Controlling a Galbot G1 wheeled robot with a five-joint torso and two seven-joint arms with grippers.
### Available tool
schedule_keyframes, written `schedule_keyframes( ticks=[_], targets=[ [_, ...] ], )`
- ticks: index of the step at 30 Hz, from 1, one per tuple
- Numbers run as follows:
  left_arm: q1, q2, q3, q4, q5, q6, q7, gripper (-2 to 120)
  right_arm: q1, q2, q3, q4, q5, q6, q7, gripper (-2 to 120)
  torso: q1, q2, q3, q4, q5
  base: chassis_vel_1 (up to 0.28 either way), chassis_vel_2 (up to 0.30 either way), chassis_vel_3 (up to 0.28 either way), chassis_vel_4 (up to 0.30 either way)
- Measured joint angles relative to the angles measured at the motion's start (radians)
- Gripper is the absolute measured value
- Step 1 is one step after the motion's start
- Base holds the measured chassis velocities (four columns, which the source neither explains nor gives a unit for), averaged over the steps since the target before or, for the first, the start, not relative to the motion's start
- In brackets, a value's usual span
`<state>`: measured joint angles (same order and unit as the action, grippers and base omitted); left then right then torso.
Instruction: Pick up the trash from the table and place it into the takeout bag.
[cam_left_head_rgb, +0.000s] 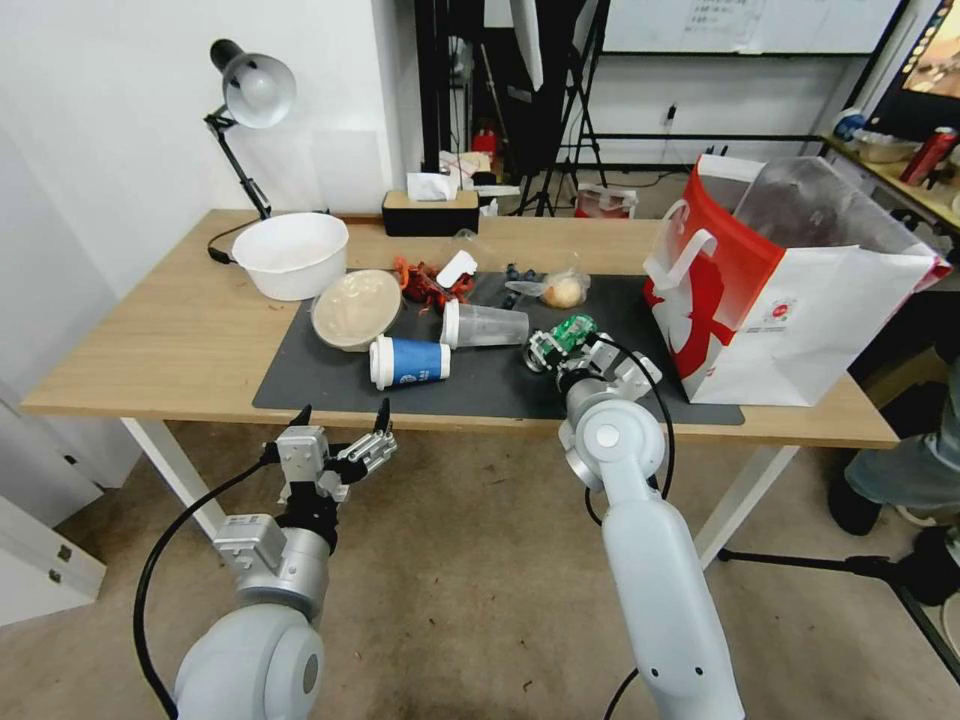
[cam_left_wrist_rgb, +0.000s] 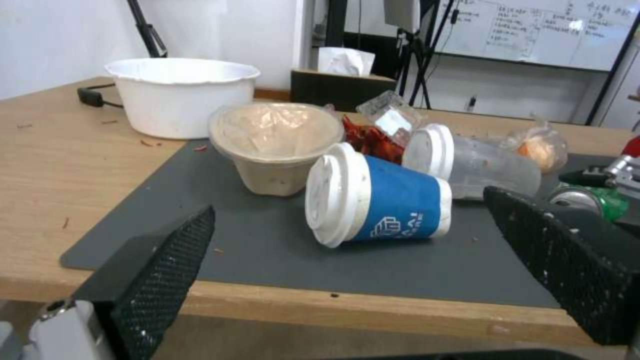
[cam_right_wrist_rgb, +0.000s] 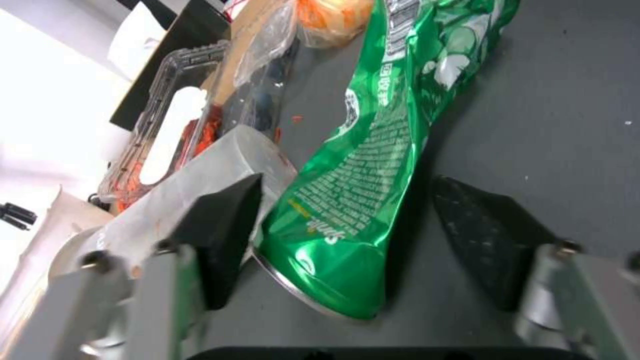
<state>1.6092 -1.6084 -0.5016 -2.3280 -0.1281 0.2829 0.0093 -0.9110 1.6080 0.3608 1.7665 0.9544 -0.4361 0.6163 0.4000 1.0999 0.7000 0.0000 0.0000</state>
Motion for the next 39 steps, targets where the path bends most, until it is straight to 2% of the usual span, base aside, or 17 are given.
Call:
schedule_keyframes(
  ticks=[1, 2, 4, 5, 6, 11, 12, 15, 16, 17, 21, 33, 39],
  targets=[
    [0.000, 0.000, 0.000, 0.002, 0.000, -0.004, 0.000, 100, -0.001, 0.000, 0.000, 0.000, 0.002, 0.000, 0.001, 58, 0.000, 0.000, 0.000, 0.0001, -0.0001, 0.000, 0.000, 0.000, 0.000],
    [0.000, 0.000, 0.000, 0.002, 0.000, -0.004, 0.000, 100, -0.001, 0.000, 0.000, 0.000, 0.002, 0.000, 0.001, 58, 0.000, 0.000, 0.000, 0.0001, -0.0001, 0.000, 0.000, 0.000, 0.000],
    [0.002, 0.000, 0.000, 0.005, 0.000, -0.009, 0.000, 100, -0.003, 0.001, -0.001, 0.007, 0.005, 0.000, 0.001, 46, 0.000, 0.000, 0.000, 0.0002, 0.0000, 0.000, 0.000, 0.000, 0.000],
    [0.002, 0.000, 0.000, 0.005, 0.000, -0.009, 0.000, 100, -0.003, 0.001, -0.001, 0.007, 0.005, 0.000, 0.001, 46, 0.000, 0.000, 0.000, 0.0002, 0.0000, 0.000, 0.000, 0.000, 0.000],
    [0.003, 0.000, 0.000, 0.006, 0.001, -0.013, 0.000, 100, -0.005, 0.001, -0.001, 0.011, 0.006, 0.000, 0.002, 39, 0.000, 0.000, 0.000, 0.0002, -0.0001, 0.000, 0.000, 0.000, 0.000],
    [0.003, 0.000, 0.000, 0.008, 0.001, -0.016, 0.000, 100, -0.011, 0.001, 0.001, 0.019, 0.008, 0.000, 0.003, 31, 0.000, 0.000, 0.000, 0.0002, 0.0000, 0.000, 0.000, 0.000, 0.000],
    [0.003, 0.000, 0.000, 0.008, 0.001, -0.018, -0.001, 100, -0.019, 0.000, 0.007, 0.026, 0.008, 0.000, 0.006, 25, 0.000, 0.000, 0.000, -0.0005, -0.0001, 0.000, 0.000, 0.000, 0.000],
    [0.003, 0.000, 0.001, 0.008, 0.001, -0.019, -0.001, 100, -0.028, 0.000, 0.010, 0.041, 0.009, -0.001, 0.005, 18, 0.000, 0.000, 0.000, -0.0003, 0.0000, 0.000, 0.000, 0.000, 0.000],
    [0.003, 0.000, 0.001, 0.008, 0.002, -0.019, -0.001, 100, -0.035, 0.000, 0.013, 0.056, 0.012, -0.003, 0.005, 13, 0.000, 0.000, 0.000, -0.0002, 0.0002, 0.000, 0.000, 0.000, 0.000],
    [0.003, 0.000, 0.001, 0.008, 0.002, -0.019, -0.001, 100, -0.035, 0.000, 0.013, 0.056, 0.012, -0.003, 0.005, 13, 0.000, 0.000, 0.000, -0.0002, 0.0002, 0.000, 0.000, 0.000, 0.000],
    [0.003, 0.001, 0.003, 0.010, 0.004, -0.021, 0.000, 100, -0.066, -0.005, 0.019, 0.133, 0.024, -0.008, -0.024, 1, 0.000, 0.000, 0.000, 0.0001, 0.0000, 0.000, 0.000, 0.000, 0.000],
    [0.006, 0.000, 0.006, 0.009, 0.012, -0.029, 0.000, 100, -0.093, -0.086, 0.058, 0.360, 0.063, 0.031, -0.198, 0, 0.000, 0.000, 0.000, 0.0000, 0.0001, 0.000, 0.000, 0.000, 0.000],
    [0.009, 0.000, 0.004, 0.005, 0.012, -0.030, 0.000, 100, -0.024, -0.153, 0.103, 0.387, 0.020, 0.068, -0.236, 0, 0.000, 0.000, 0.000, 0.0000, 0.0003, 0.000, 0.000, 0.000, 0.000]
  ],
)
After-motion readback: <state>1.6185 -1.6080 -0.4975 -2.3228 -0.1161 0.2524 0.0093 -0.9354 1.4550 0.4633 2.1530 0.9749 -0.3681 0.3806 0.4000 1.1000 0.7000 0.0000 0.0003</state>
